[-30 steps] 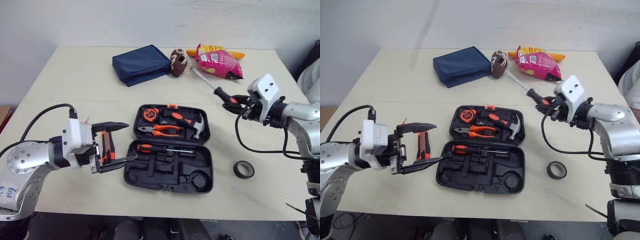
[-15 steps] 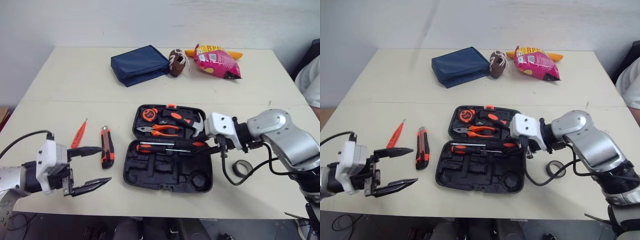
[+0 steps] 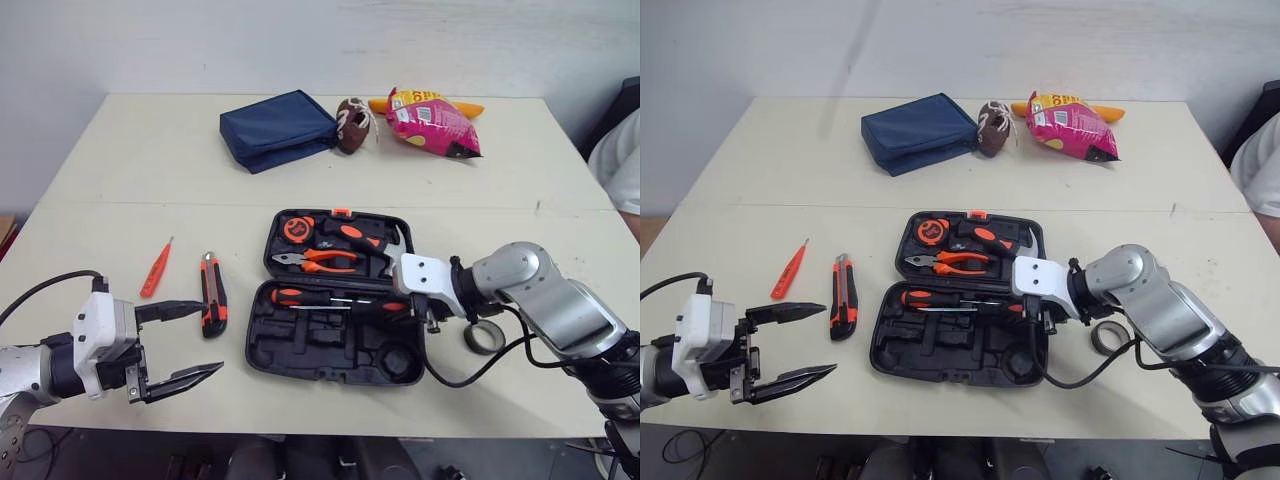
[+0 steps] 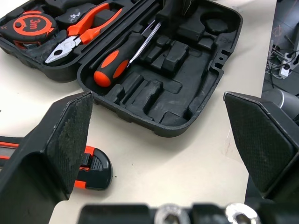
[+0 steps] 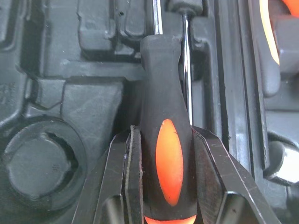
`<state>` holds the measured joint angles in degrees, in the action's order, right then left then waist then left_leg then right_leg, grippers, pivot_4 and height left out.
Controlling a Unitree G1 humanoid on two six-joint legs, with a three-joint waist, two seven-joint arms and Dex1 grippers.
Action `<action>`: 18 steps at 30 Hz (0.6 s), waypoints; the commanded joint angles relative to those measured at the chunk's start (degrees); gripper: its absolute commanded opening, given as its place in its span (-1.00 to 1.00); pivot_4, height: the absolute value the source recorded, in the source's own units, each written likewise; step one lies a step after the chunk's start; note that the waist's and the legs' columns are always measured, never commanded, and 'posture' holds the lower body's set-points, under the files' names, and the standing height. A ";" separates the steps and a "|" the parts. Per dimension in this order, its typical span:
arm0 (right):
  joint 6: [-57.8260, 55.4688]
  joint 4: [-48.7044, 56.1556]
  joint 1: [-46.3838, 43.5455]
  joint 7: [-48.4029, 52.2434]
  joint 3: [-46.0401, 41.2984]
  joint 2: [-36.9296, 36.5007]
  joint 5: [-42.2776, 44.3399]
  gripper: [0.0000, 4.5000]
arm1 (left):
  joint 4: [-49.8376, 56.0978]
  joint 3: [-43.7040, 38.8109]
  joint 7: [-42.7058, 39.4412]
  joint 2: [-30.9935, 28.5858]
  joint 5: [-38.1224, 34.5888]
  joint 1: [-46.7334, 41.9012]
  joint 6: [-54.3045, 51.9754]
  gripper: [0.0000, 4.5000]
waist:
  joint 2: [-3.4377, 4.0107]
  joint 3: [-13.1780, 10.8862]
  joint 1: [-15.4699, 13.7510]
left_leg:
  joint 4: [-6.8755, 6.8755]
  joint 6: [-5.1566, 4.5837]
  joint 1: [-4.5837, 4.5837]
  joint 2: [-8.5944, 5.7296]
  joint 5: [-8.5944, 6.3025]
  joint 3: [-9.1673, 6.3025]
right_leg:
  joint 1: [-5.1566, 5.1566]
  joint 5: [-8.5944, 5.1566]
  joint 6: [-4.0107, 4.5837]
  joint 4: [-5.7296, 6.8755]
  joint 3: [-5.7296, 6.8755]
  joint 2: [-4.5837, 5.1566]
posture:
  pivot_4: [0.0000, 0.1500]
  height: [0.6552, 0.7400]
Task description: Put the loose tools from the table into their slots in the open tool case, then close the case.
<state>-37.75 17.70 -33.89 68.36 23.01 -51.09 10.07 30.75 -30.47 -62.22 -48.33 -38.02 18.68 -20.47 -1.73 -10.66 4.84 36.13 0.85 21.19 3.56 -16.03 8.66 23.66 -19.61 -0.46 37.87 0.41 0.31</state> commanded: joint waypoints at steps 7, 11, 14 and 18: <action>-4.83 3.95 0.38 0.34 0.53 -0.91 0.16 -0.54 | 0.28 -1.06 -0.04 0.14 0.01 -0.11 1.47 1.00 | -0.02 0.01 -0.08 | 0.02 -0.01 0.01 -0.01 -0.01 0.00 | -0.02 0.00 0.00 -0.01 0.00 0.02 | 1.00 1.00; -6.87 4.23 0.78 -0.44 1.32 -0.82 -0.31 -0.54 | -0.09 -0.50 0.27 -0.08 0.08 -0.97 1.25 1.00 | -0.02 0.02 -0.08 | 0.01 0.00 0.00 -0.01 -0.02 0.00 | -0.01 0.00 0.00 -0.01 0.01 0.02 | 1.00 1.00; -7.56 4.01 1.15 -0.47 1.45 -0.80 -0.23 -0.54 | -0.11 -0.37 0.40 -0.13 0.11 -1.33 1.10 1.00 | -0.04 0.03 -0.10 | 0.02 0.00 0.00 -0.01 -0.02 0.00 | -0.02 0.00 0.00 -0.01 0.01 0.02 | 1.00 1.00; -8.77 4.17 1.28 -1.04 0.91 -0.61 0.25 -0.54 | 0.02 -0.40 0.52 -0.05 0.20 -1.37 1.08 1.00 | -0.07 0.04 -0.12 | 0.02 0.00 0.00 -0.01 -0.02 -0.01 | -0.03 0.00 0.00 -0.01 0.02 0.02 | 1.00 1.00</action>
<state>-45.18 20.87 -33.48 67.25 23.78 -51.19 10.22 30.63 -30.42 -61.81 -48.33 -37.89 17.52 -19.87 -1.80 -10.62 4.72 36.15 0.85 21.19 3.56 -16.05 8.64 23.63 -19.61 -0.46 37.85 0.43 0.33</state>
